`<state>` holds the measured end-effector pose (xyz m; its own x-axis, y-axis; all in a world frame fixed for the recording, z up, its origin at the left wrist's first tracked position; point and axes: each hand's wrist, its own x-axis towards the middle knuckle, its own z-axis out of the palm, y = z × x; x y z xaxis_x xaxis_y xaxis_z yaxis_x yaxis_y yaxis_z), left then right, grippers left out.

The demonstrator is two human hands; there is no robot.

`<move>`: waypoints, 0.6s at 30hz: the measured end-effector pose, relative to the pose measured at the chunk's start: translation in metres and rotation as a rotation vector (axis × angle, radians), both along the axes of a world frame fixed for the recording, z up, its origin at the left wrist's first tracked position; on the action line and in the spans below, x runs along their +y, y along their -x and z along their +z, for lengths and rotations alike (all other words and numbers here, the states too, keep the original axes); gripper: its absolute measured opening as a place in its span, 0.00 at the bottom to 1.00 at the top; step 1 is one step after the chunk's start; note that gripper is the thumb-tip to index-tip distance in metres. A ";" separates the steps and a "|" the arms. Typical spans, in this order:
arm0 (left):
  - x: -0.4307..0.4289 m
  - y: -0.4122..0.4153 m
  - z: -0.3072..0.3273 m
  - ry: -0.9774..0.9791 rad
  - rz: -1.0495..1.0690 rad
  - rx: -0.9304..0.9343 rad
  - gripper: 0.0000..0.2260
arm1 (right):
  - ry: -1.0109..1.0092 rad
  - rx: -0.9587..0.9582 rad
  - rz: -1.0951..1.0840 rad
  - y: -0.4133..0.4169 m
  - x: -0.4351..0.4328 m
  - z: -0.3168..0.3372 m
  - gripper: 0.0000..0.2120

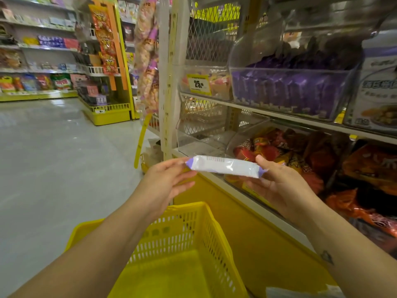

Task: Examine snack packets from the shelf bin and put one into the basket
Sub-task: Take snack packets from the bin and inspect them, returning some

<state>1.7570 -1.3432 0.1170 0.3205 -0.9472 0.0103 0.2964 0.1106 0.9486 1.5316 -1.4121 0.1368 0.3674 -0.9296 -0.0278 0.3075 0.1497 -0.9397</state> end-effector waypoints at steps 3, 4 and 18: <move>0.002 0.002 0.003 0.008 -0.067 0.136 0.12 | 0.087 0.026 -0.058 -0.001 0.000 -0.001 0.06; 0.002 0.003 0.003 0.017 -0.057 0.117 0.11 | 0.123 0.039 -0.085 -0.002 0.000 -0.002 0.06; -0.003 0.000 -0.005 -0.005 -0.111 0.130 0.15 | 0.131 -0.022 -0.041 -0.004 0.004 -0.002 0.07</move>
<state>1.7575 -1.3459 0.1119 0.2124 -0.9767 -0.0293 0.4269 0.0658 0.9019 1.5360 -1.4085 0.1344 0.3282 -0.9390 0.1025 0.3312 0.0127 -0.9435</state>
